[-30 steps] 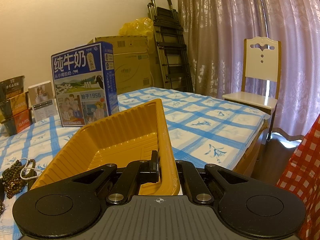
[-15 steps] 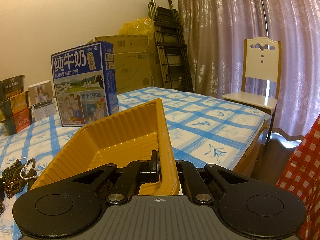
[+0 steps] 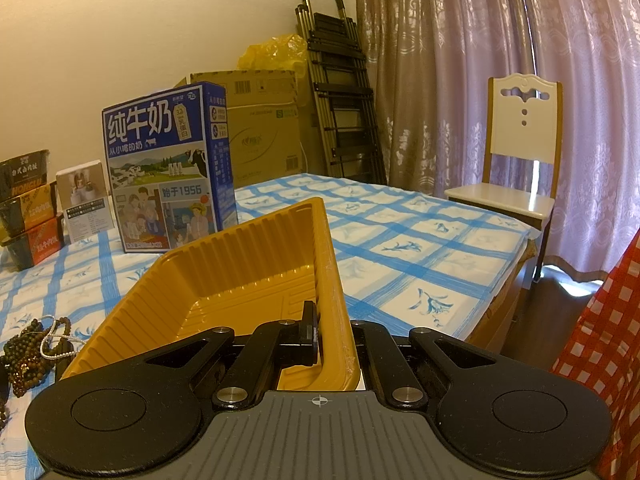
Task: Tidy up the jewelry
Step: 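Grasp a dark bead bracelet from the pile with the left tool, then carry the bead bracelet into the tray and open the left tool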
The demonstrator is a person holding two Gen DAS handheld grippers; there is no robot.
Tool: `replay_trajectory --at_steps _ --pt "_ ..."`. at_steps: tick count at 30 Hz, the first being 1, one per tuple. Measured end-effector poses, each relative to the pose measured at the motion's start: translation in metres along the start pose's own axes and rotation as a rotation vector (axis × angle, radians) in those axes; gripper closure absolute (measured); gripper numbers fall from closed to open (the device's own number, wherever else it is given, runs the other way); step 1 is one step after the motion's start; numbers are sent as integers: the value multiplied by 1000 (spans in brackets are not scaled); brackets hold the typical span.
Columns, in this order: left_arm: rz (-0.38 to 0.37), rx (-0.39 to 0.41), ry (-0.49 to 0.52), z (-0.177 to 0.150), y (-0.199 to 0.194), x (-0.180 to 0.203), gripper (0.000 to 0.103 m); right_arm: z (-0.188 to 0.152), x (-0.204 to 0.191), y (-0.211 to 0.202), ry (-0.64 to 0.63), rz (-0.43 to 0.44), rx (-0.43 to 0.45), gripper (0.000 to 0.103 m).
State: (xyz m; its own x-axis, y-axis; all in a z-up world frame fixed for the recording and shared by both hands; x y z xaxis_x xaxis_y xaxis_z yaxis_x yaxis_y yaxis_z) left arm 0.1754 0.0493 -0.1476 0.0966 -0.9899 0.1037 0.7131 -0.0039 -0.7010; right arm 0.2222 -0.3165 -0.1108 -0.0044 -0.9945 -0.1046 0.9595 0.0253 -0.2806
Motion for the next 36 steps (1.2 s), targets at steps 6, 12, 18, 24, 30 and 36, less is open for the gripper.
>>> replay_trajectory --at_steps 6,12,18,24,30,36 --pt "1 19 -5 3 -8 0 96 0 0 0 0 0 0 100" --pt "-11 70 -17 15 -23 0 97 1 0 0 0 1 1 100" --pt "-68 123 -45 34 -42 9 97 1 0 0 -1 0 1 99" --pt "-135 158 -34 52 -51 31 97 1 -1 0 -1 0 2 99" --pt "-248 188 -18 69 -50 68 97 2 0 0 -4 2 5 99" --pt "-382 198 31 82 -41 124 97 7 -5 -1 -10 4 13 99"
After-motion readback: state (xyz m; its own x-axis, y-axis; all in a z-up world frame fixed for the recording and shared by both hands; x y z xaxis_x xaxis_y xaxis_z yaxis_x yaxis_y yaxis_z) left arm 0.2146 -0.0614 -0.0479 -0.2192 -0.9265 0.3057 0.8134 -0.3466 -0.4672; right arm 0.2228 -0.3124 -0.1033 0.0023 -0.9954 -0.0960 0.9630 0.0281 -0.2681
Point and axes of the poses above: each gripper's, at about its wrist camera, not at the fingertips, and y roughly the way its jaws point, x to its right, z to its top, the point moved 4 cm from there along y, roughly the way its jaws point, and after that the axes turned 6 degrees about x, right-handed, at the moved point
